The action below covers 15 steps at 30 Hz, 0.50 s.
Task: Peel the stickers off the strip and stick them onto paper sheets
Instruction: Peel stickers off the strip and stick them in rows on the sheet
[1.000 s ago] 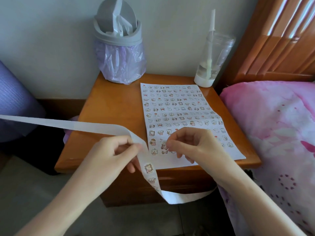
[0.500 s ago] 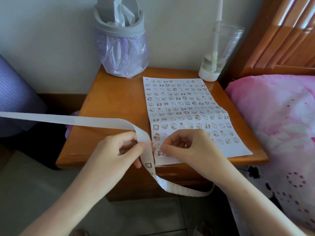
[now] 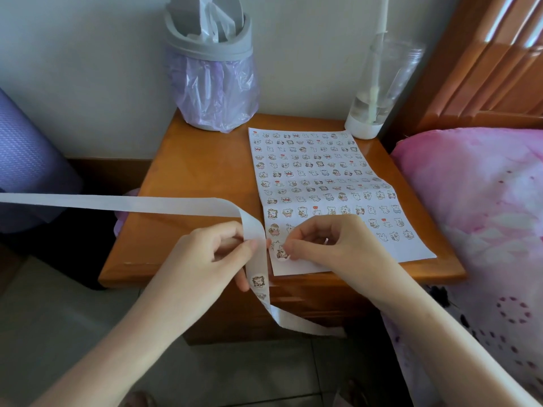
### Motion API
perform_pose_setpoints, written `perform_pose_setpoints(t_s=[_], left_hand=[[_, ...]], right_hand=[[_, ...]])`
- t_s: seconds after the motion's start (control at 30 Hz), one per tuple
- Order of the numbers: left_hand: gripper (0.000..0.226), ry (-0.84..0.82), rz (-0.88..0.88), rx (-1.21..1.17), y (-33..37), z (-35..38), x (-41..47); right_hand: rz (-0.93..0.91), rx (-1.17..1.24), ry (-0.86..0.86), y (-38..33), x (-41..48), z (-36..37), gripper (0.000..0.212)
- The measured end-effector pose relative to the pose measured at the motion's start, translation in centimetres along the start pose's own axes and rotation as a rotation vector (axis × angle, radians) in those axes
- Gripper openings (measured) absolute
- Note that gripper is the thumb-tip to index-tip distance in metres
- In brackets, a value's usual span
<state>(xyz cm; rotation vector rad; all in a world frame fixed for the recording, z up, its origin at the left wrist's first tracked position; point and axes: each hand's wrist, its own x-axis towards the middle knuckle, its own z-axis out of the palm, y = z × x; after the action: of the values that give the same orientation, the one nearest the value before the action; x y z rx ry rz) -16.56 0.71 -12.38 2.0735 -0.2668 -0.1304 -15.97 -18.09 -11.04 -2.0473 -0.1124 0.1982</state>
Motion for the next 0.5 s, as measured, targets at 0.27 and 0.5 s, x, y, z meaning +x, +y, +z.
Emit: perform_pose_setpoints(t_s=[0.27,0.5], left_hand=[[0.014,0.016,0.041,0.029,-0.07,0.15,-0.21],[0.016,0.032,0.047,0.05,-0.48,0.29,-0.06]], right_hand=[[-0.022,-0.073,-0.017,0.26,-0.01,0.2,0.004],[-0.033,-0.07,-0.028,0.31,0.0,0.19,0.004]])
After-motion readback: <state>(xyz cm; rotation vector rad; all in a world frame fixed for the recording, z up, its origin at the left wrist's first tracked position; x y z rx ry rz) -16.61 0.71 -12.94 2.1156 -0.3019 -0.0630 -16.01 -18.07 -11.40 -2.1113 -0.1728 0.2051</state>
